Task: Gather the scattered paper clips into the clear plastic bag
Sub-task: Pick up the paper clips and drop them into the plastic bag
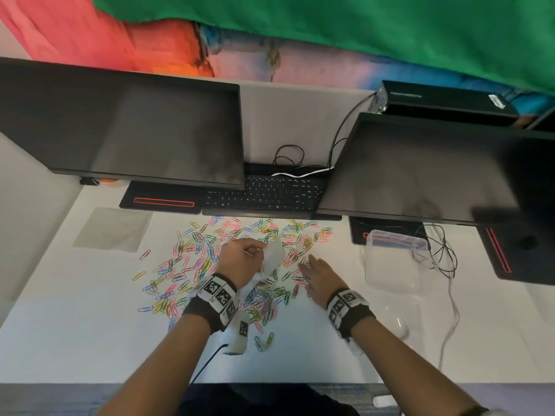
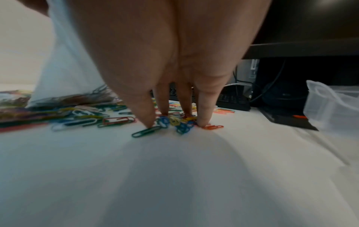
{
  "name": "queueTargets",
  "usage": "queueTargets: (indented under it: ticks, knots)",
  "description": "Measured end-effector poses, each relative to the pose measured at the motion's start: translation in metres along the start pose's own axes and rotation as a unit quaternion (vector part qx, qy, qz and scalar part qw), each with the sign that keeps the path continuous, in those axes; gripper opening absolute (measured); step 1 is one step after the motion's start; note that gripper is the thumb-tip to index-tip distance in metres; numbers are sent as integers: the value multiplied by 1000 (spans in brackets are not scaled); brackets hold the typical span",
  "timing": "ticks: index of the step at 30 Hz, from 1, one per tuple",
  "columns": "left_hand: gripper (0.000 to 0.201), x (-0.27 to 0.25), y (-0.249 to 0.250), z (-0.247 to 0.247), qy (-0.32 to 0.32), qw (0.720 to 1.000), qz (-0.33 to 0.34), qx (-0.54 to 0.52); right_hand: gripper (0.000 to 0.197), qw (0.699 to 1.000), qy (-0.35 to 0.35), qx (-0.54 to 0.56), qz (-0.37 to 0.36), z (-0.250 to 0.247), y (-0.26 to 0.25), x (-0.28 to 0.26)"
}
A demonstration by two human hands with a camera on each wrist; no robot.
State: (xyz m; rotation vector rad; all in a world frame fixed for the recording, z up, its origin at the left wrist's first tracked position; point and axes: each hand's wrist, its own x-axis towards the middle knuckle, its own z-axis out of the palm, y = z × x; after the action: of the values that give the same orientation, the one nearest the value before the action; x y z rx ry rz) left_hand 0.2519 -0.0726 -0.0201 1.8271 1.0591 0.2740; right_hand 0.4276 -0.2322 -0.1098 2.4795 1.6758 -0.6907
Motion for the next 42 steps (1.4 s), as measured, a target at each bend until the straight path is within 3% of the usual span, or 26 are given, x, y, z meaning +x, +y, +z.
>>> queueTargets:
  ticks: [3, 9, 12, 14, 16, 18, 20, 21, 25, 29, 31, 34, 37, 39, 42]
  knots:
    - [17, 0, -3, 2, 2, 1000, 1, 1, 64, 998, 27, -48, -26, 6, -5, 2]
    - [17, -2, -5, 8, -7, 1000, -4, -2, 35, 995, 48, -77, -51, 6, -6, 6]
    - [13, -4, -3, 10, -13, 1000, 2, 4, 30, 998, 59, -22, -6, -2, -1, 11]
    - [11, -3, -3, 12, -18, 1000, 6, 8, 30, 990, 91, 84, 70, -11, 2, 13]
    - [9, -2, -4, 13, -22, 999, 12, 22, 23, 947, 107, 251, 169, -24, 9, 11]
    - [8, 0, -4, 14, -22, 999, 20, 39, 20, 846, 70, 480, 222, -38, 12, 3]
    - [8, 2, -3, 15, -32, 999, 17, 37, 23, 730, 32, 652, 205, -55, 8, -9]
    - [9, 2, -1, 16, -39, 998, 12, 37, 25, 696, 30, 693, 185, -62, 5, -13]
    - [7, 1, 5, 27, -69, 998, -14, 8, 25, 632, 31, 763, 129, -76, -14, -22]
    - [5, -2, 12, 40, -88, 995, -37, -25, 26, 586, 57, 794, 154, -65, -33, -20]
    - [7, -2, 13, 45, -99, 994, -35, -24, 22, 614, 71, 764, 187, -57, -40, -16]
    - [8, -1, 10, 51, -108, 994, -23, -12, 22, 744, 95, 626, 213, -48, -44, -8]
    - [6, 0, 9, 52, -105, 994, -24, -18, 19, 834, 78, 515, 179, -50, -52, -6]
    - [5, 0, 11, 52, -103, 994, -22, -23, 15, 873, 86, 451, 161, -53, -57, -7]
    - [5, -2, 15, 50, -105, 994, -17, -32, 15, 905, 127, 379, 144, -62, -61, -7]
